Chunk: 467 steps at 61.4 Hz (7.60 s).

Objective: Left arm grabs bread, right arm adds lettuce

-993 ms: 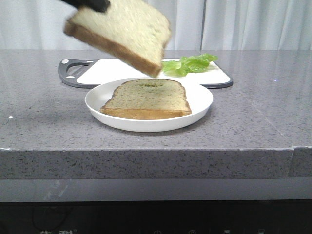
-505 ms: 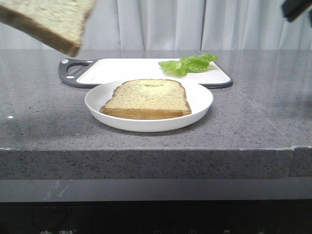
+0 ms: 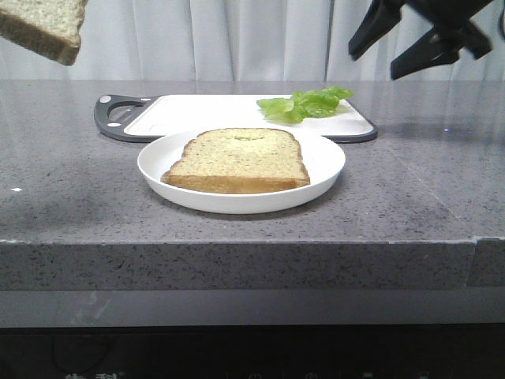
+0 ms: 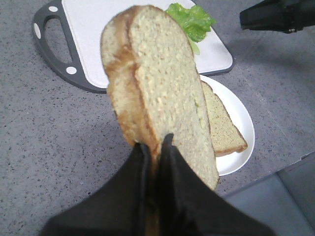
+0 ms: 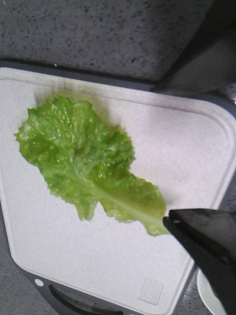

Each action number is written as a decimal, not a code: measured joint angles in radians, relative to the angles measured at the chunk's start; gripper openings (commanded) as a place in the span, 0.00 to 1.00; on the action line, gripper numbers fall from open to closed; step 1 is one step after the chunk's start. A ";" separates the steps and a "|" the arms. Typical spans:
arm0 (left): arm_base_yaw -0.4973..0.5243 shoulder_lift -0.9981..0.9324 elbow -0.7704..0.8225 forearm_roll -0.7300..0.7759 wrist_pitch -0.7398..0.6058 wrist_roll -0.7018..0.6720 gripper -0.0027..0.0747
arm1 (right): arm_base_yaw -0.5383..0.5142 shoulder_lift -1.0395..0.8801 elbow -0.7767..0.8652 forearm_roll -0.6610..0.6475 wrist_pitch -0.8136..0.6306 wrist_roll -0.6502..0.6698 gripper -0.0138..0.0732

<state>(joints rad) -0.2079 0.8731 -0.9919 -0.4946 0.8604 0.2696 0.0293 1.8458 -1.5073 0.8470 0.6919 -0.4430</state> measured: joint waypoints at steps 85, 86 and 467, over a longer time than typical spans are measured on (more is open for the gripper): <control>0.000 0.000 0.000 0.041 0.000 -0.001 0.01 | 0.050 0.017 -0.240 0.180 0.144 -0.138 0.06; 0.000 0.000 0.000 0.041 0.000 -0.001 0.01 | 0.052 -0.004 -0.220 0.187 0.146 -0.150 0.06; 0.103 -0.485 0.318 0.380 0.018 -0.149 0.01 | 0.204 -1.287 0.668 -0.797 0.327 0.532 0.02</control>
<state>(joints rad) -0.1054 0.3883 -0.6734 -0.1144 0.8784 0.1204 0.2334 0.5587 -0.8391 0.0496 1.0194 0.0894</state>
